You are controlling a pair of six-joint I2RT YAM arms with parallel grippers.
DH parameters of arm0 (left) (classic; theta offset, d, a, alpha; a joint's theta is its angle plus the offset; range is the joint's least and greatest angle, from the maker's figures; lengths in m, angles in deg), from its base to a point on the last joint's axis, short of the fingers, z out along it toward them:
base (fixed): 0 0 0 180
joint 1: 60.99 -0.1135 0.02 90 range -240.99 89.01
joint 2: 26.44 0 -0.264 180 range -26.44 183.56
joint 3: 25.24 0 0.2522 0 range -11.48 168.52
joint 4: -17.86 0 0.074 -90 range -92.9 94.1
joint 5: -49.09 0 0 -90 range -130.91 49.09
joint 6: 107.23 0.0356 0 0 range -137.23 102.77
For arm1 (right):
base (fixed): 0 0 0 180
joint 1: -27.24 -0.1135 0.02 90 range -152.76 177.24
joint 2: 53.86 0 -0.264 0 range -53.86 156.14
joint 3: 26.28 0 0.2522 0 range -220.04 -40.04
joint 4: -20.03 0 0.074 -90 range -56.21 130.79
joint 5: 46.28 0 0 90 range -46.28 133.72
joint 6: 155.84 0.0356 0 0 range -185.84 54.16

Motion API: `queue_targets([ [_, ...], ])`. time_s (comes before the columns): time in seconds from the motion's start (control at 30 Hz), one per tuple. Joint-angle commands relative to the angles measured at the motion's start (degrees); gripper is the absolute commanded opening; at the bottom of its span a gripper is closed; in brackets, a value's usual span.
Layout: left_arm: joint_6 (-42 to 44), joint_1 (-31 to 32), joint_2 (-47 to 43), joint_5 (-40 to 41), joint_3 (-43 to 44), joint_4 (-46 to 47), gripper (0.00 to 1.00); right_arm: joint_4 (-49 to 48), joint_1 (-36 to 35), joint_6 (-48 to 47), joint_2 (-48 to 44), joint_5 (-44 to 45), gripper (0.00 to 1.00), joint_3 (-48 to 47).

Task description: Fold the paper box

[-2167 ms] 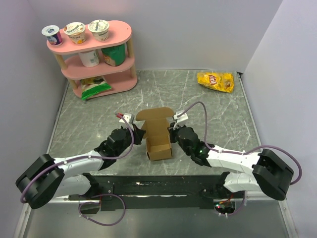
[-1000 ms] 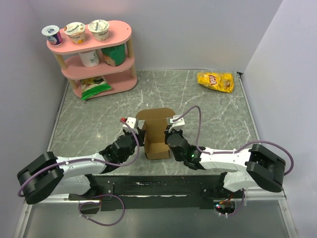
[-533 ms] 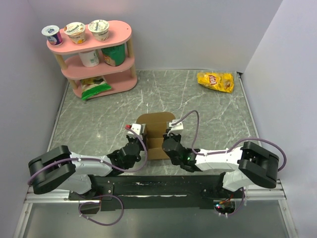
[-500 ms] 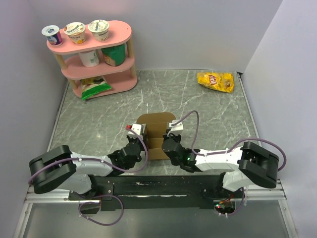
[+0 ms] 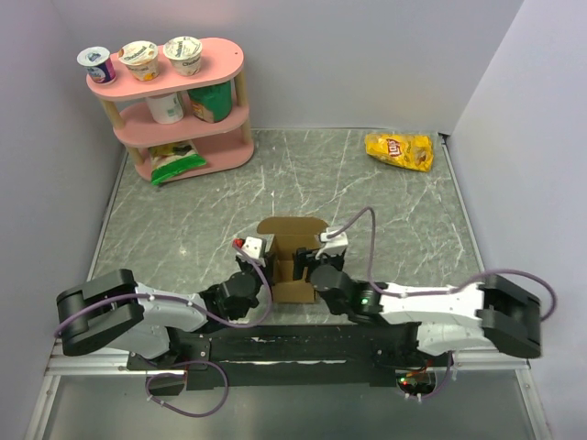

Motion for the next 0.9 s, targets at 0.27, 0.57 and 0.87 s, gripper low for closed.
queue_targets([
  [0.27,10.63,3.92,-2.17,-4.26,-3.06,12.62,0.06,7.31,-2.45,-13.74,-29.43,-6.44,1.00,3.26],
  [0.57,14.33,4.62,-2.35,-8.65,-2.18,12.10,0.06,26.89,18.81,-33.35,-28.93,-46.69,1.00,-14.21],
  [0.87,13.89,4.62,-1.82,-13.40,-1.74,11.13,0.05,33.22,29.80,-49.79,-14.08,-76.33,1.00,-24.32],
])
